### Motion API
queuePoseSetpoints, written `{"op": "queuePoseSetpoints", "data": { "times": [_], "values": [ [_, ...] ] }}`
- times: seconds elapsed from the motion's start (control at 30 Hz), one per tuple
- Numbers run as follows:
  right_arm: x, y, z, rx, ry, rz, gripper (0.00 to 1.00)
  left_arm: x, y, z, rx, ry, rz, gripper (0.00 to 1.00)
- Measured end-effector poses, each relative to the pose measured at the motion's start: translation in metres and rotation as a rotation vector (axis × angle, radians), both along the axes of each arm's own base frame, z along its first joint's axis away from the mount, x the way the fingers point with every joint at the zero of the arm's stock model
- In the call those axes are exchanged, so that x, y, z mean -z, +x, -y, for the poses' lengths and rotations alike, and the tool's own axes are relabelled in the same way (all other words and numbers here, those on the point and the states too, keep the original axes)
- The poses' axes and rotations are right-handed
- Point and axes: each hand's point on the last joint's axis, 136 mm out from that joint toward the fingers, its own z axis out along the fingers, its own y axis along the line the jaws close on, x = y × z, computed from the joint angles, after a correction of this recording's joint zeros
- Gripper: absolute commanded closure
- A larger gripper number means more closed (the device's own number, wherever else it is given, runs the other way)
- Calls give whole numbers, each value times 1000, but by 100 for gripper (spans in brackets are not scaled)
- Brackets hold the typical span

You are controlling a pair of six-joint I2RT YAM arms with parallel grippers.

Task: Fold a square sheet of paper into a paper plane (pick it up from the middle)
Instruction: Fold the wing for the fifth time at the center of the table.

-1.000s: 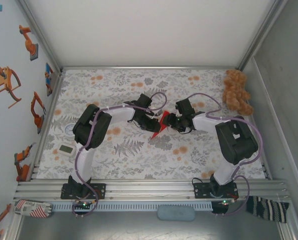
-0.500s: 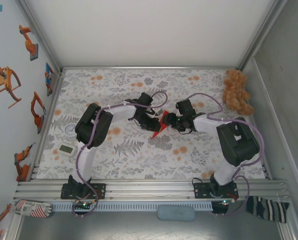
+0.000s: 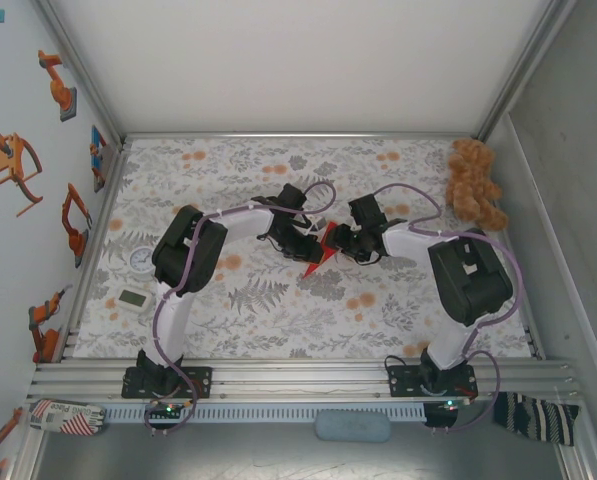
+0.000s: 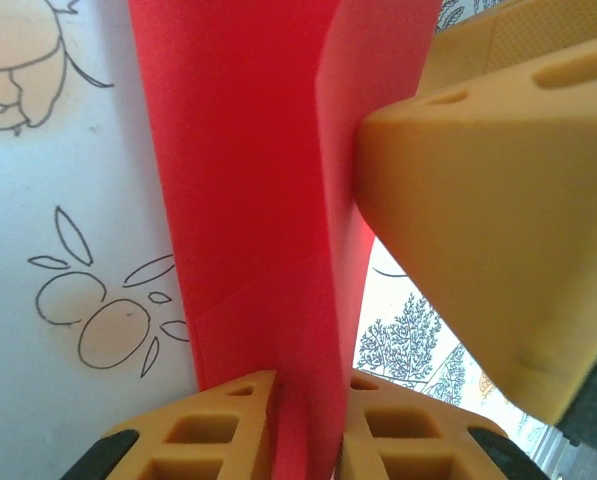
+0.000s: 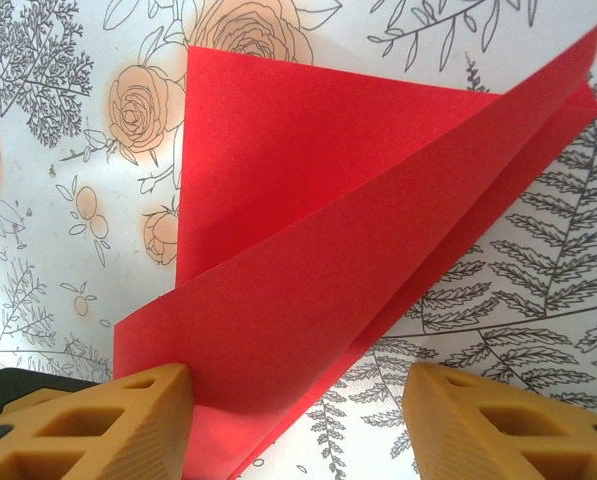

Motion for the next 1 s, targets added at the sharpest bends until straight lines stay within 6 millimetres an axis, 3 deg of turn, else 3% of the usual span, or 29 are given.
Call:
{"op": "queuePoseSetpoints", "data": {
  "times": [0.23,0.5,0.63,0.73,1.0],
  "values": [
    [2,1,1,11,-14,-21,43,-5,-1,-2,-11,1,3,69],
    [3,1,1,23,-17,-36,43,-29,-1,-8,-53,-17,50,61],
    [3,1,1,26,-18,-41,43,-31,-1,-14,-80,-5,78,58],
    [3,1,1,26,-19,-45,43,-25,-3,-20,-102,19,81,58],
    [3,2,1,26,-21,-48,43,-16,-5,-26,-142,45,63,69]
  ]
}}
